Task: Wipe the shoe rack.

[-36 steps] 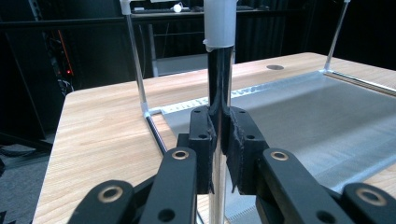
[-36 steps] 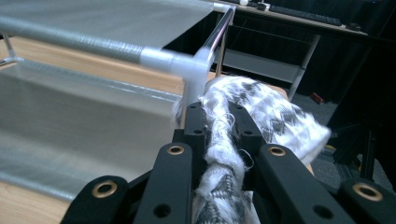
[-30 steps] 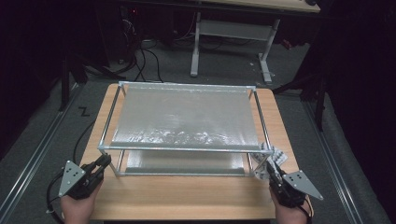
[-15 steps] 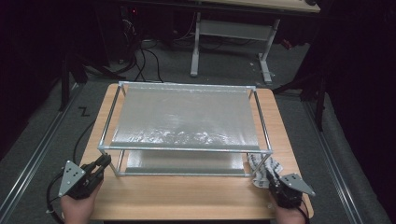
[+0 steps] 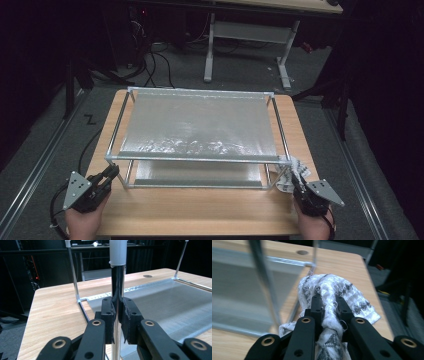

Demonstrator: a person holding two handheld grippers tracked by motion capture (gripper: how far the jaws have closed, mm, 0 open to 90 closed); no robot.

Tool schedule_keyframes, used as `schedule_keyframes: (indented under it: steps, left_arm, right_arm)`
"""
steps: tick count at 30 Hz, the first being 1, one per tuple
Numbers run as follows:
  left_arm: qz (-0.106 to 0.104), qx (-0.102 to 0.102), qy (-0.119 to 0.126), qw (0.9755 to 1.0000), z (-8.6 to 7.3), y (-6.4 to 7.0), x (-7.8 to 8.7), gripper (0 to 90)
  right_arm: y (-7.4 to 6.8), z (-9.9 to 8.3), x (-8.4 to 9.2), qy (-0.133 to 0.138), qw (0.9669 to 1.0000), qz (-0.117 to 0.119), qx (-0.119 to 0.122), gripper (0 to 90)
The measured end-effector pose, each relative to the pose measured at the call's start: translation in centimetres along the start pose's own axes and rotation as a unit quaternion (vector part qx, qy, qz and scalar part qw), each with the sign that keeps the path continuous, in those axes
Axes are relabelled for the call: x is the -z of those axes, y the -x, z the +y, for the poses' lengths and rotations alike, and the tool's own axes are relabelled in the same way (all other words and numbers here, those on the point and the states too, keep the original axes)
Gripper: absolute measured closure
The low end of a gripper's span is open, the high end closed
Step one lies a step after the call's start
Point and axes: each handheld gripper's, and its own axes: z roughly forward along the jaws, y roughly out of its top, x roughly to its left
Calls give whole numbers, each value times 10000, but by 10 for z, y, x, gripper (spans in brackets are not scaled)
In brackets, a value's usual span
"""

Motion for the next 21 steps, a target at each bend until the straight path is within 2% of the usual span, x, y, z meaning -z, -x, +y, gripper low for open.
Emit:
schedule_keyframes:
  steps: [1, 2, 4, 5, 12, 18, 19, 21]
  left_arm:
    - [0, 0, 0, 10000, 0, 0, 0, 808]
    - [8, 0, -14, 10000, 1, 0, -1, 808]
    - [0, 8, -59, 10000, 2, 1, -4, 808]
    - [-9, -6, -75, 10000, 3, 1, -6, 807]
    - [-8, -55, -171, 9998, 10, 6, -26, 804]
    - [104, -55, -258, 9996, 16, 2, -48, 802]
    - [213, -168, -317, 9991, 19, 2, -58, 798]
    - [271, -236, -334, 9988, 20, 2, -63, 794]
  right_arm:
    - [0, 0, 0, 0, 10000, 0, 0, 802]
    - [-6, 2, -4, 29, 9999, 148, 36, 802]
    - [-8, 2, -4, 32, 9998, 189, 56, 802]
    - [-11, 2, -5, 62, 9995, 305, 69, 802]
    - [-6, 0, -3, 95, 9994, 325, 63, 802]
    - [-3, -2, -2, 103, 9993, 352, 55, 803]
    - [-3, -2, -1, 105, 9993, 346, 53, 803]
    - [-3, -2, -1, 106, 9993, 346, 52, 802]
